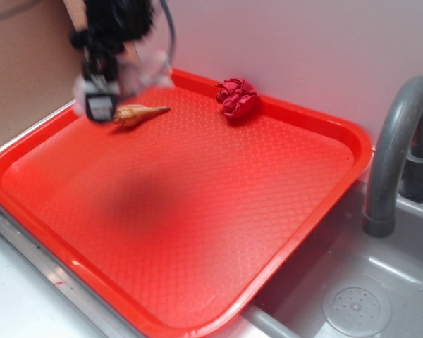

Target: Grab the pink bunny.

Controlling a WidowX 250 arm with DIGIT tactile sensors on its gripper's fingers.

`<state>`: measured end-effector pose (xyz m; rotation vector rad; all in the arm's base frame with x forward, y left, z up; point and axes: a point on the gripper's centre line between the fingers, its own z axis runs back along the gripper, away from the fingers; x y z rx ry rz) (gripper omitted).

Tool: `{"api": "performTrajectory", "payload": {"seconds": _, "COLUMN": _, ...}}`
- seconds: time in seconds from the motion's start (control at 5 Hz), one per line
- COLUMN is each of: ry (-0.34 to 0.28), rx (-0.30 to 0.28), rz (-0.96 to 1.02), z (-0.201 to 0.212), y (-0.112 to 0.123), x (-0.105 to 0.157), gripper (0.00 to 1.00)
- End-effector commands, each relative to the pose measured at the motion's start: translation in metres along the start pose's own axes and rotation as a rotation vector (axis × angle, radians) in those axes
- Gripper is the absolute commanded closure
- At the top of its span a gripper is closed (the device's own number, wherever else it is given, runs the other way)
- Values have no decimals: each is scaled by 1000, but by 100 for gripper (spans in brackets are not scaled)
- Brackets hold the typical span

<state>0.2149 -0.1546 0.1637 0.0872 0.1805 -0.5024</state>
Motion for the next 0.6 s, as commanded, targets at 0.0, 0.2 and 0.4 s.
{"api": "performTrajectory", "payload": {"seconds": 0.0, "ry": -208, "rx": -37, "rz": 438, "z": 59, "y": -2, "x": -75, "gripper": 100}}
{"api": "performTrajectory", "payload": {"seconds": 0.2, "ry": -247, "rx": -17, "rz": 535, "z": 59, "y": 0, "x": -77, "gripper": 100}}
{"api": "performTrajectory", "payload": {"seconds": 0.4, "ry": -219, "rx": -70, "rz": 496, "z": 46, "y": 7, "x": -73, "gripper": 100}}
